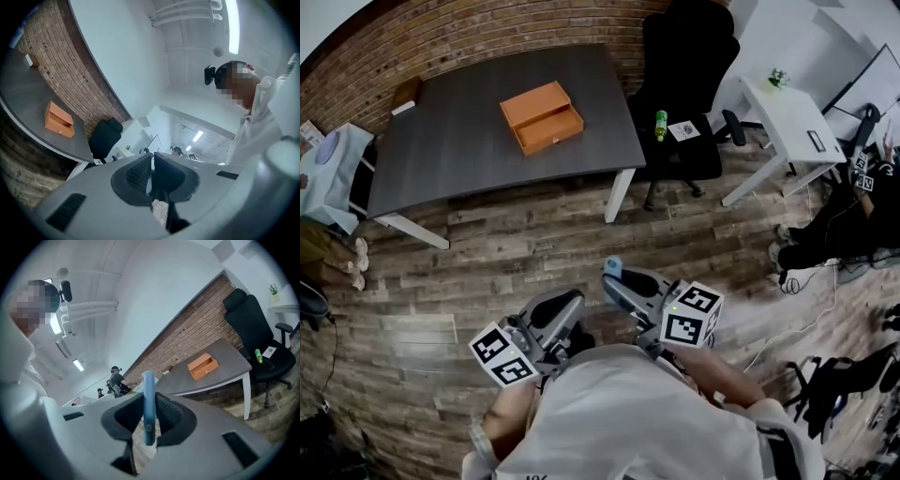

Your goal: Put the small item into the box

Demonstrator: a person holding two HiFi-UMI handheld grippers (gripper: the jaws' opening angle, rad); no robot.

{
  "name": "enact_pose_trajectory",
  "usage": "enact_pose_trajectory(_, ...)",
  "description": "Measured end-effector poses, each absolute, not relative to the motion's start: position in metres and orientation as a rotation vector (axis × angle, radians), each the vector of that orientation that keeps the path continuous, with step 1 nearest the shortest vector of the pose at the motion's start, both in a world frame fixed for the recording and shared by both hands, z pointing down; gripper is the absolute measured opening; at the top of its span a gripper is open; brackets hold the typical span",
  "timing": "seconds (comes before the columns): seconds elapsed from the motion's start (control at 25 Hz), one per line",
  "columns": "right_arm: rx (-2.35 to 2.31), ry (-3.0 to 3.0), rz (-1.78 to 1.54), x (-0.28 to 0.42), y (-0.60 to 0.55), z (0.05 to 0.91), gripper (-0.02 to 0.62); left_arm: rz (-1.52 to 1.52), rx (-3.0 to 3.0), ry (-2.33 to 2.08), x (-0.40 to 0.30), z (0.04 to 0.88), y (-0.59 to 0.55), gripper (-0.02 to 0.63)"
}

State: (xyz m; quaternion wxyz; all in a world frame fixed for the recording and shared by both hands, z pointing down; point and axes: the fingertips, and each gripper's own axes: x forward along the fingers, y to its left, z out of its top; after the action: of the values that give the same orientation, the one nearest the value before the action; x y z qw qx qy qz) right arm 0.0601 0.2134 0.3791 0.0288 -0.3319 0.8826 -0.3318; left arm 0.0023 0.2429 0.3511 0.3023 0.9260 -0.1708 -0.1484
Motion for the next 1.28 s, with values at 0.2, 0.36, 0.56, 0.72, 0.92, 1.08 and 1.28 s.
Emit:
enact_pose_trajectory(0.2, -1.041, 2.728, -1.025, 0.038, 0.189, 0.380, 0.083, -0.403, 2.448, -0.445, -0.021, 0.354, 0.218, 0.026)
enact_pose_trajectory(0.36, -1.052, 2.731, -1.019, 0.025, 0.175, 0.381, 0.082, -0.411, 2.450, -0.440, -0.035, 0.354, 0.203, 0.026)
enact_pose_trajectory(0.56, -1.070, 2.716, -1.023, 0.014, 0.159, 0.383, 0.081, -0.391, 2.442, -0.431, -0.047, 0.360, 0.189, 0.026)
enact_pose_trajectory(0.72, -1.089, 2.702, -1.026, 0.010, 0.152, 0.388, 0.083, -0.366, 2.433, -0.411, -0.051, 0.367, 0.183, 0.026)
enact_pose_trajectory(0.92, -1.093, 2.703, -1.044, 0.010, 0.146, 0.391, 0.082, -0.362, 2.423, -0.407, -0.049, 0.372, 0.176, 0.026)
enact_pose_trajectory(1.08, -1.081, 2.709, -1.072, 0.016, 0.134, 0.398, 0.082, -0.354, 2.406, -0.431, -0.044, 0.377, 0.168, 0.026)
enact_pose_trajectory(1.28, -1.008, 2.751, -1.099, 0.018, 0.107, 0.406, 0.081, -0.348, 2.392, -0.516, -0.043, 0.382, 0.146, 0.026)
